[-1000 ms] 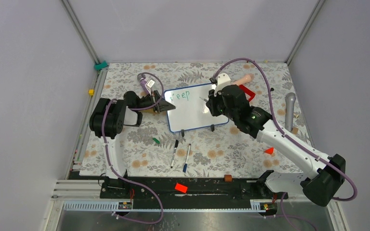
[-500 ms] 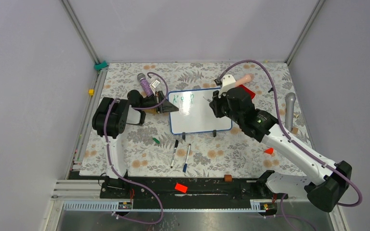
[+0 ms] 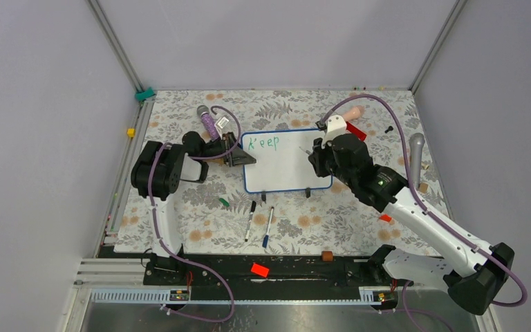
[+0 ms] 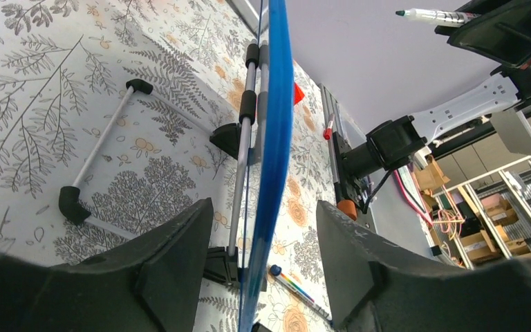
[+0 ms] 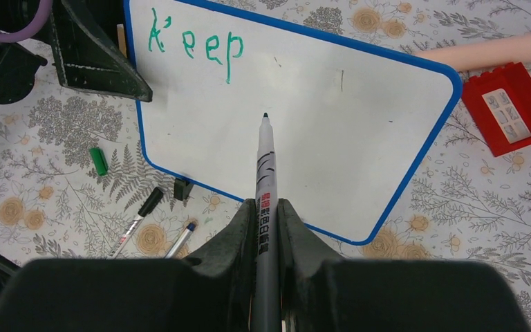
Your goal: Write a sentence on the whiteboard
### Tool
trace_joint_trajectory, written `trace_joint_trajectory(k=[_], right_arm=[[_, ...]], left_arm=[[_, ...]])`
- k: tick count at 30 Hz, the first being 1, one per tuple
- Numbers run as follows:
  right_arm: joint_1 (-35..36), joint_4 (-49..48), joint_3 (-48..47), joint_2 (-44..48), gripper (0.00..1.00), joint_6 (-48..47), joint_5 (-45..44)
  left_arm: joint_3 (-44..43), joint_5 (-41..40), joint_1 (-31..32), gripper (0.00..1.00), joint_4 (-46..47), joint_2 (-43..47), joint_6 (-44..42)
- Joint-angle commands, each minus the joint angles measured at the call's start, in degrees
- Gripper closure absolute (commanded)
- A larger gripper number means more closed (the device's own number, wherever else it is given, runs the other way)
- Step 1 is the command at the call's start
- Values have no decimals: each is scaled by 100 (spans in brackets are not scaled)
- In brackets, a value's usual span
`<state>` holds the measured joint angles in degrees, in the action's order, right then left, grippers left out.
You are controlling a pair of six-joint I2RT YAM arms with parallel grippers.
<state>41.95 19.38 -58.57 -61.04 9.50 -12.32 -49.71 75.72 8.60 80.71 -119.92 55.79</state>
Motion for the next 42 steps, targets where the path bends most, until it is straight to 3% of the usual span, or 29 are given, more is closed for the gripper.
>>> trace_joint_trajectory(k=[1, 6, 10, 22, 29, 34, 37, 39, 42], right_arm=[[-12, 44, 40, 109, 100, 110, -113], [-18, 66, 56, 167, 100, 197, -99], [-15, 69, 52, 215, 100, 259, -87], [-19, 102, 73, 366, 100, 377, -53], [-21, 109, 115, 411, 100, 373, -40], [-19, 110, 144, 464, 100, 368, -40], [-17, 107, 152, 482, 100, 353, -43], [-14, 108, 145, 468, 100, 361, -43], [-18, 95, 137, 446, 100, 359, -43]], left_arm=[[312, -291, -154, 39, 349, 456, -202], [842, -561, -205, 31, 327, 934, -631], [760, -543, -194, 34, 331, 857, -524], [786, -553, -126, 56, 336, 905, -562], [884, -682, -127, 79, 341, 916, -475], [951, -598, -151, 72, 343, 1010, -639], [667, -448, -148, 57, 347, 749, -381], [443, -379, -150, 41, 356, 516, -176], [366, -355, -150, 36, 360, 483, -153]])
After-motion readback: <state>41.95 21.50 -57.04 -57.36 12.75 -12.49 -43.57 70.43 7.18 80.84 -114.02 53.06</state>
